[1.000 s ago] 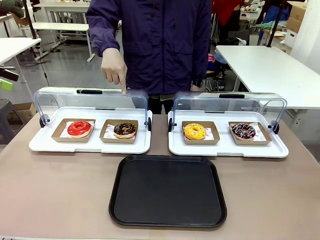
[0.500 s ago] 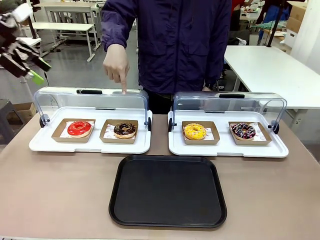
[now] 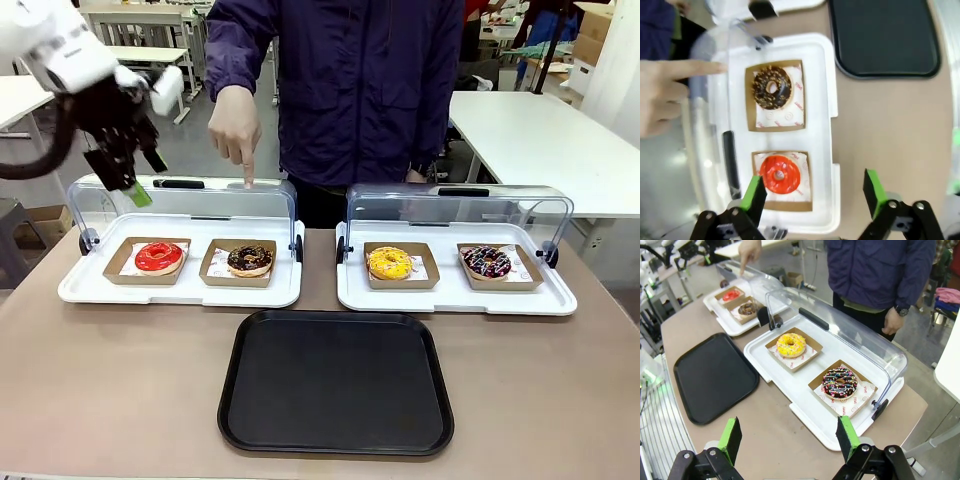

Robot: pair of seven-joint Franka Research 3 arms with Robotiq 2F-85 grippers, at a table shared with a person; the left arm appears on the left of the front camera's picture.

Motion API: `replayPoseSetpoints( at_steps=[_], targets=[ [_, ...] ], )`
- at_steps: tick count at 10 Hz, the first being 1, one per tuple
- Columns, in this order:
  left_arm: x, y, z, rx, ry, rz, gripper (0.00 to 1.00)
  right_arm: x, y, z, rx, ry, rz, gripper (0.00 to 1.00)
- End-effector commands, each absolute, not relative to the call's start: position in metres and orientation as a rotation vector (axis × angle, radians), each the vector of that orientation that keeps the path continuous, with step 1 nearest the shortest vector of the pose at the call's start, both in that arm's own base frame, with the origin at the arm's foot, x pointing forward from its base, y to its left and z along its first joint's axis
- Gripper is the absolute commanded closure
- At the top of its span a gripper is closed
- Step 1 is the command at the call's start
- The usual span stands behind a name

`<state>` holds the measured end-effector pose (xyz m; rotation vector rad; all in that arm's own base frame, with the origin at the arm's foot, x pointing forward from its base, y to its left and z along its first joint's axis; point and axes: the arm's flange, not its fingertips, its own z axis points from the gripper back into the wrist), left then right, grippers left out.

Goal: Move the second donut from the left to the tray.
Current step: Pick up the Paper togo box containing the Donut indicated by the person and place it on the Handle tray.

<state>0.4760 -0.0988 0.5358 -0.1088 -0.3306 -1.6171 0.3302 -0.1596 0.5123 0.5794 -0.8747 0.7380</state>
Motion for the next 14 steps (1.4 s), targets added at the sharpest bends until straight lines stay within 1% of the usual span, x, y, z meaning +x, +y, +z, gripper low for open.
replayPoseSetpoints(
  at_steps=[1, 2, 4, 5, 6, 9, 10, 12, 14],
  targets=[
    [0.482, -0.110, 0.504, -0.067, -0.256, -1.599, 0.00, 0.333, -0.161, 0.513, 0.585, -0.906, 0.754, 0.00],
    [0.482, -0.120, 0.487, -0.069, -0.226, -1.603, 0.00, 0.333, -0.161, 0.513, 0.585, -0.906, 0.754, 0.00],
    [0.485, -0.137, 0.460, -0.047, -0.224, -1.608, 0.00, 0.333, -0.161, 0.513, 0.585, -0.906, 0.754, 0.00],
    [0.489, -0.141, 0.456, -0.020, -0.269, -1.615, 0.00, 0.333, -0.161, 0.513, 0.585, -0.906, 0.754, 0.00],
    [0.485, -0.132, 0.462, -0.089, -0.225, -1.624, 0.00, 0.333, -0.161, 0.513, 0.585, -0.906, 0.754, 0.00],
    [0.485, -0.132, 0.462, -0.089, -0.225, -1.624, 0.00, 0.333, -0.161, 0.513, 0.585, -0.906, 0.754, 0.00],
    [0.488, -0.136, 0.456, -0.081, -0.234, -1.625, 0.00, 0.333, -0.161, 0.513, 0.585, -0.906, 0.754, 0.00],
    [0.474, -0.153, 0.440, -0.049, -0.274, -1.626, 0.00, 0.333, -0.161, 0.513, 0.585, -0.906, 0.754, 0.00],
    [0.476, -0.165, 0.424, -0.003, -0.277, -1.575, 0.00, 0.333, -0.161, 0.513, 0.585, -0.906, 0.754, 0.00]
  ],
)
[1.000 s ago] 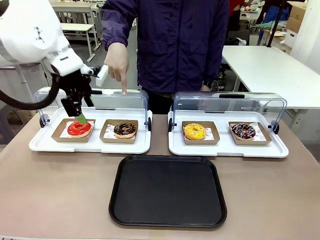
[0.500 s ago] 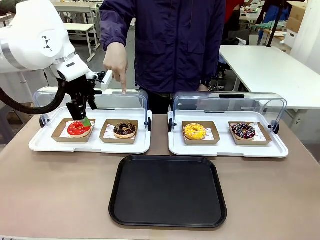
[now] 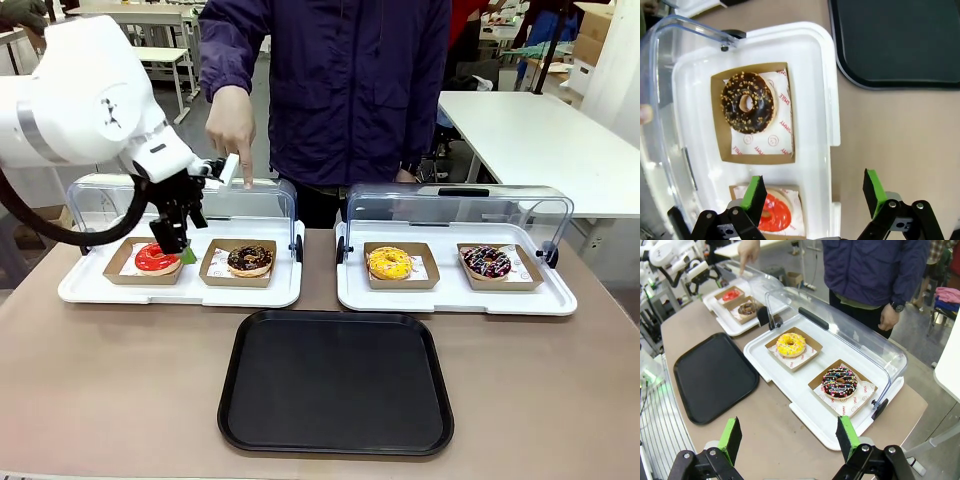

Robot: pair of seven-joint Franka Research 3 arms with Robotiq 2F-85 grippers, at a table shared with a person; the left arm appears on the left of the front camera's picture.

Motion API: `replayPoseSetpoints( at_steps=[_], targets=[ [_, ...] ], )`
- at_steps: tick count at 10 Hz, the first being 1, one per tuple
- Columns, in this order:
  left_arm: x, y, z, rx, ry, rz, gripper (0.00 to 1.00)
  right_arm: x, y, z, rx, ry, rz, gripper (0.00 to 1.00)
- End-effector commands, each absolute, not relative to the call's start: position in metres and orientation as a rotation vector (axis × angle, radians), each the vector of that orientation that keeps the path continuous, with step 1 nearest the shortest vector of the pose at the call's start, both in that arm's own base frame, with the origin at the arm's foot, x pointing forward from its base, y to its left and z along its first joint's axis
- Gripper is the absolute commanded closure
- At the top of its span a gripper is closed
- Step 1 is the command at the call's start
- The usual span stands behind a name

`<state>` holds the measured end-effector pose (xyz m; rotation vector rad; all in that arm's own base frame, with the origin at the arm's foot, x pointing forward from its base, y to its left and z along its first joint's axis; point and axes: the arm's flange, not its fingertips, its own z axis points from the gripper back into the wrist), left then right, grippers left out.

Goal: Move the second donut from the left to the tray.
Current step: Pick up the Paper togo box containing the Donut indicated by the person and place it on the Handle tray.

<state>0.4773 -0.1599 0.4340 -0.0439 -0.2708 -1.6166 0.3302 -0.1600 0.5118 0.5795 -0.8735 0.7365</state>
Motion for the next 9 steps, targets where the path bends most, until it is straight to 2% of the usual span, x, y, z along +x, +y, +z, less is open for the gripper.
replayPoseSetpoints(
  at_steps=[1, 4, 9],
  targets=[
    [0.479, -0.170, 0.414, 0.007, -0.246, -1.566, 0.00, 0.333, -0.161, 0.513, 0.585, -0.906, 0.754, 0.00],
    [0.500, -0.187, 0.385, 0.088, -0.198, -1.514, 0.00, 0.333, -0.161, 0.513, 0.585, -0.906, 0.754, 0.00],
    [0.532, -0.196, 0.348, 0.102, -0.115, -1.548, 0.00, 0.333, -0.161, 0.513, 0.585, -0.906, 0.754, 0.00]
  ],
)
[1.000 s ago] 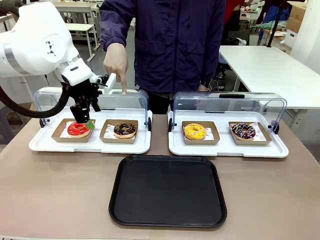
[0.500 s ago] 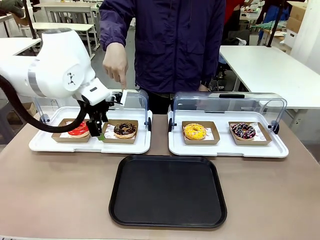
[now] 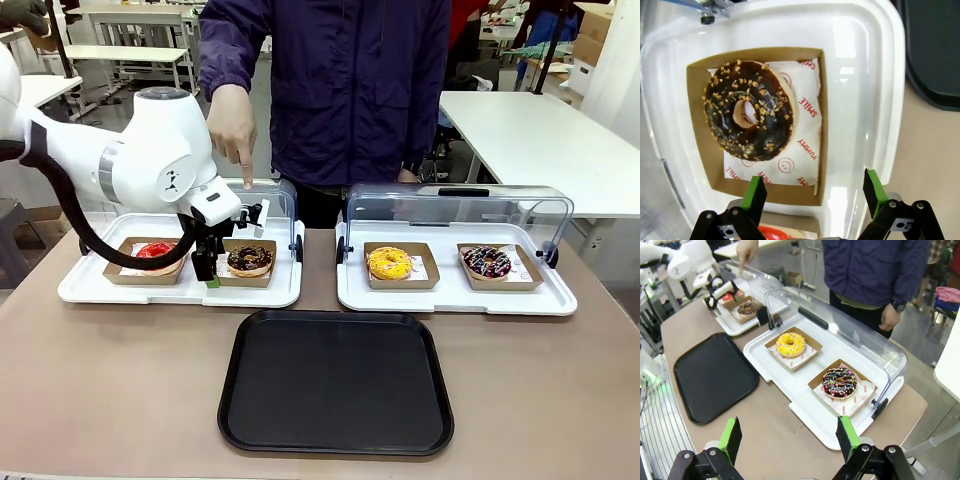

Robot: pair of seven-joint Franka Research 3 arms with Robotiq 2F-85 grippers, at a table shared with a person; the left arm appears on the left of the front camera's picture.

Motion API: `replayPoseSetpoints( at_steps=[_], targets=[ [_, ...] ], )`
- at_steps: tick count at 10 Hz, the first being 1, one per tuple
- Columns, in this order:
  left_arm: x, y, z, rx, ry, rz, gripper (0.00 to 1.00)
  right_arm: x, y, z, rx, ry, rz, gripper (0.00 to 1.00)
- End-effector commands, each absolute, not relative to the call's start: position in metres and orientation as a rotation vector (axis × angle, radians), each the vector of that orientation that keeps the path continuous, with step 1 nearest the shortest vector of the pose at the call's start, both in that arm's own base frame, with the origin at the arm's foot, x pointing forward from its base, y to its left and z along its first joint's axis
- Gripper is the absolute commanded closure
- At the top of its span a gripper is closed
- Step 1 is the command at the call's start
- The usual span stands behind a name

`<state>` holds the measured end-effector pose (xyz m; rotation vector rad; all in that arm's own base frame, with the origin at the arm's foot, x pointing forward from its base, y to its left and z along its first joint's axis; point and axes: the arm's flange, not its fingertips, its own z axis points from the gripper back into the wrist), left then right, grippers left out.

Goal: Move the second donut from the left to the tray.
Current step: Pick up the Paper togo box containing the Donut indicated by the person and place it on the Handle tray.

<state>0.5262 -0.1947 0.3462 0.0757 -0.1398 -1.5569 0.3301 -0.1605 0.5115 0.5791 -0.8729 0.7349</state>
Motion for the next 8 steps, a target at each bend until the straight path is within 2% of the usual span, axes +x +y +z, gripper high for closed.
replayPoseSetpoints(
  at_steps=[1, 8],
  targets=[
    [0.536, -0.195, 0.343, 0.094, -0.104, -1.554, 0.00, 0.333, -0.161, 0.513, 0.585, -0.906, 0.754, 0.00],
    [0.549, -0.187, 0.322, 0.044, -0.054, -1.530, 0.00, 0.333, -0.161, 0.513, 0.585, -0.906, 0.754, 0.00]
  ],
)
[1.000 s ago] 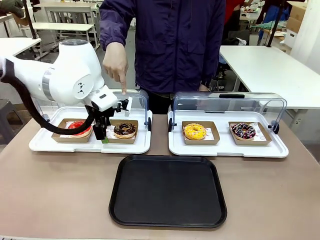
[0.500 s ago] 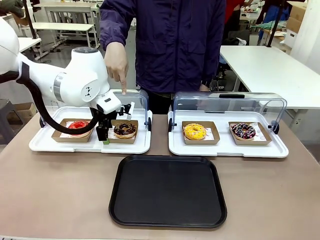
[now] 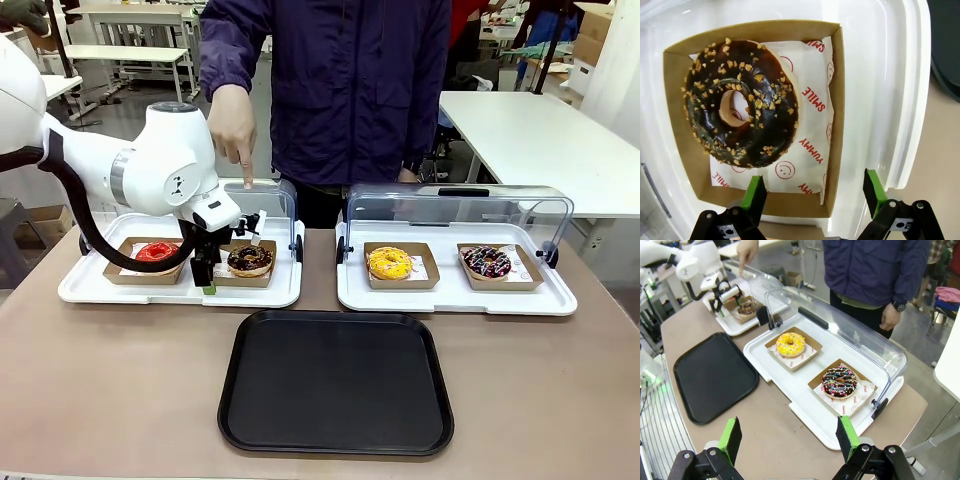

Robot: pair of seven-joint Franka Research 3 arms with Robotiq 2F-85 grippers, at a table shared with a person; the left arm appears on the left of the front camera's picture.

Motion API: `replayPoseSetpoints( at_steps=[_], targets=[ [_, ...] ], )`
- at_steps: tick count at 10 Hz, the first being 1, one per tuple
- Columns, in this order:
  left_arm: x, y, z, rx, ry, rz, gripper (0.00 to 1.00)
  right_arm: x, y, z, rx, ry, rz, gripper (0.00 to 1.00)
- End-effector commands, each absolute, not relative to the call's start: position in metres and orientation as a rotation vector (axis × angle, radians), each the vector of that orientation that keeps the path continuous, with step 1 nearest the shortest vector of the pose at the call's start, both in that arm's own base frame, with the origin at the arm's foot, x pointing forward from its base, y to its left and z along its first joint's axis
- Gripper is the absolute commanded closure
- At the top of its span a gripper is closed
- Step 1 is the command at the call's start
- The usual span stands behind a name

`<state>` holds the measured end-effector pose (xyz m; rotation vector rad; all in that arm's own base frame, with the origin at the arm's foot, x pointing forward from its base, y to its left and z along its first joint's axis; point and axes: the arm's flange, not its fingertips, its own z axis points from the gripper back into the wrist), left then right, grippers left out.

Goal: Move the second donut from the left to the tray.
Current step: Pick up the Paper togo box containing the Donut indicated by the person and place it on the Handle tray.

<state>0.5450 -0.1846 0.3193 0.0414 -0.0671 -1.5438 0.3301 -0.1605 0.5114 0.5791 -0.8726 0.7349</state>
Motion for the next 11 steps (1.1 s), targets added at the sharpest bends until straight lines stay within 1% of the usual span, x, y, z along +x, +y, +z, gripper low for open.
replayPoseSetpoints(
  at_steps=[1, 2, 3, 4, 6, 7, 8, 9, 11],
  targets=[
    [0.5488, -0.1878, 0.3212, 0.044, -0.053, -1.531, 0.00, 0.3330, -0.1607, 0.5127, 0.585, -0.906, 0.754, 0.00],
    [0.5490, -0.1882, 0.3222, 0.047, -0.054, -1.536, 0.58, 0.3330, -0.1607, 0.5127, 0.585, -0.906, 0.754, 0.00],
    [0.5481, -0.1882, 0.3226, 0.039, -0.053, -1.541, 0.59, 0.3330, -0.1607, 0.5127, 0.585, -0.906, 0.754, 0.00],
    [0.5474, -0.1880, 0.3234, 0.030, -0.054, -1.546, 1.00, 0.3330, -0.1607, 0.5127, 0.585, -0.906, 0.754, 0.00],
    [0.5475, -0.1880, 0.3232, 0.030, -0.052, -1.544, 1.00, 0.3330, -0.1607, 0.5127, 0.585, -0.906, 0.754, 0.00],
    [0.5485, -0.1883, 0.3218, 0.030, -0.049, -1.544, 0.85, 0.3330, -0.1607, 0.5127, 0.585, -0.906, 0.754, 0.00],
    [0.5490, -0.1887, 0.3208, 0.030, -0.045, -1.544, 0.94, 0.3330, -0.1607, 0.5127, 0.585, -0.906, 0.754, 0.00],
    [0.5485, -0.1887, 0.3198, 0.030, -0.047, -1.542, 1.00, 0.3330, -0.1607, 0.5127, 0.585, -0.906, 0.754, 0.00],
    [0.5472, -0.1886, 0.3224, 0.032, -0.057, -1.537, 1.00, 0.3330, -0.1607, 0.5127, 0.585, -0.906, 0.754, 0.00]
  ],
)
